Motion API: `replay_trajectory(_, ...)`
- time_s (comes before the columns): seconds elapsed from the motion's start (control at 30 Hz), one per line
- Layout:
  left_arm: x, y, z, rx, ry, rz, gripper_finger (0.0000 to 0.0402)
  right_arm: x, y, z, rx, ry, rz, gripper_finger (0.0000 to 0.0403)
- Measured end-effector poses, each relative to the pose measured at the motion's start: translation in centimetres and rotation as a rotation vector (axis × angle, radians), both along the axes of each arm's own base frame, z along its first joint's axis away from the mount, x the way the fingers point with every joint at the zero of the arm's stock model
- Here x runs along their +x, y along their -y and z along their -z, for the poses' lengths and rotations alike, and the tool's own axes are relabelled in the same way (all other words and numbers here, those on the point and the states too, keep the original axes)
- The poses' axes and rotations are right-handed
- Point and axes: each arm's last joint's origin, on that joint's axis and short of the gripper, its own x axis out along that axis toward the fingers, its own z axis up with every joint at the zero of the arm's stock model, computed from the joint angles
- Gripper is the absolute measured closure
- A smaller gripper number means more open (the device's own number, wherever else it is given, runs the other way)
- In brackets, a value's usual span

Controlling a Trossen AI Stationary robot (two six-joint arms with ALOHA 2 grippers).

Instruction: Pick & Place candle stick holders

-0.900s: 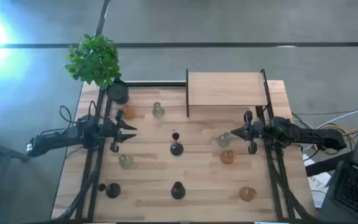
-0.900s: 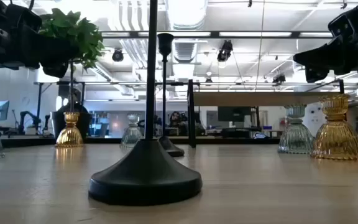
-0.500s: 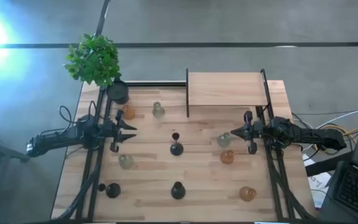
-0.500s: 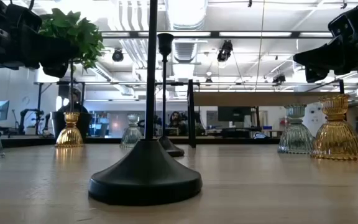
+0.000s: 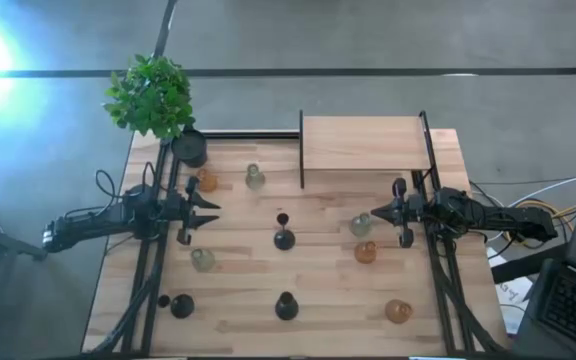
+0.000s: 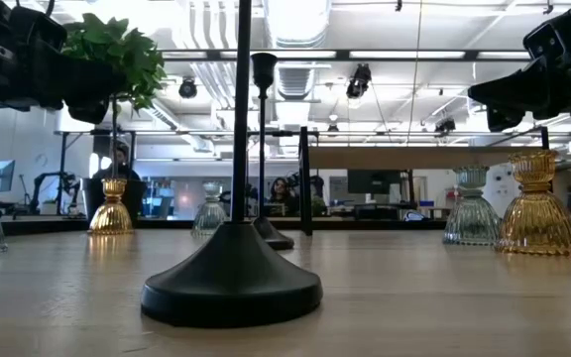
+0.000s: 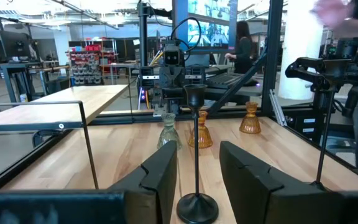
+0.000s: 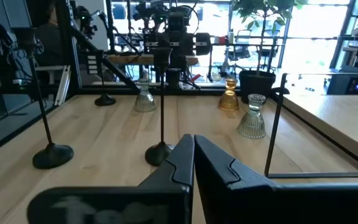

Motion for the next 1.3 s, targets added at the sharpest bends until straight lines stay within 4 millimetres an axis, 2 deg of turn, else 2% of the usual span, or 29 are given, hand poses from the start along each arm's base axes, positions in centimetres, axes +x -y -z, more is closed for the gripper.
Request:
replay_trajectory(1.07, 0.0, 0.0, 0.0, 0.0, 0.0, 0.0, 0.0275, 0.0, 0.0, 0.0, 0.0, 0.002, 0.0, 0.0394)
replay_trajectory(1.17, 0.0, 0.0, 0.0, 0.0, 0.0, 0.0, 0.0275, 0.0, 0.0, -0.7, -0.005, 0.075, 0.005, 0.0394)
replay_trajectory(1.3, 0.0, 0.0, 0.0, 0.0, 0.0, 0.0, 0.0275, -0.4, 0.0, -3.0, 0.049, 0.315, 0.0, 0.0394)
